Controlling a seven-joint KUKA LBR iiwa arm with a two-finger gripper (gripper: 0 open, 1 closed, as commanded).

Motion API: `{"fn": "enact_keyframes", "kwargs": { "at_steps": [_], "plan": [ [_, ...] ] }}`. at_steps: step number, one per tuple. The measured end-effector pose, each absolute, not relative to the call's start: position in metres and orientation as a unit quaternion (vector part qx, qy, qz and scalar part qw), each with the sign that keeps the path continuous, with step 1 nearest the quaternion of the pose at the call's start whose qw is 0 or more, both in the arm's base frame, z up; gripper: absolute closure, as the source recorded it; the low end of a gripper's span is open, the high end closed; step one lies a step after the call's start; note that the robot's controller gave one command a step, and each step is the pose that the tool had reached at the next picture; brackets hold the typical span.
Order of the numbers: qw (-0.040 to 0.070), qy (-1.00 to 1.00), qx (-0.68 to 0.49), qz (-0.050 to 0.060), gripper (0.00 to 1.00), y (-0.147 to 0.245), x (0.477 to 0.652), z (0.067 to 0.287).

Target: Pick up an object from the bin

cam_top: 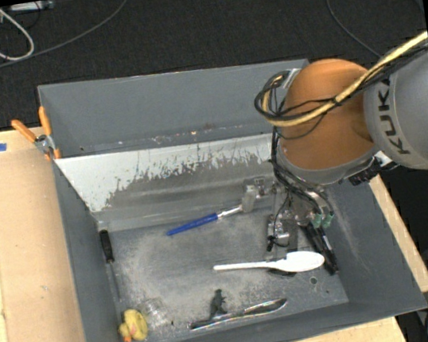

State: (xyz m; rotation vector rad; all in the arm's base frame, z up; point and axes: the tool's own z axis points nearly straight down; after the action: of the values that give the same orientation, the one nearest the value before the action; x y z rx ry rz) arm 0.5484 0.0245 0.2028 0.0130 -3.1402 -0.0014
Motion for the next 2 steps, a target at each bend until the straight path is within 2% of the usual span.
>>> {"fn": "enact_keyframes", "kwargs": {
  "at_steps": [1, 2],
  "plan": [
    [-0.001, -1.0, 0.011, 0.0, 0.0, -0.03, 0.561, 0.115],
    [-0.002, -1.0, -0.01, -0.002, 0.0, -0.056, 0.546, 0.117]
  ]
}}
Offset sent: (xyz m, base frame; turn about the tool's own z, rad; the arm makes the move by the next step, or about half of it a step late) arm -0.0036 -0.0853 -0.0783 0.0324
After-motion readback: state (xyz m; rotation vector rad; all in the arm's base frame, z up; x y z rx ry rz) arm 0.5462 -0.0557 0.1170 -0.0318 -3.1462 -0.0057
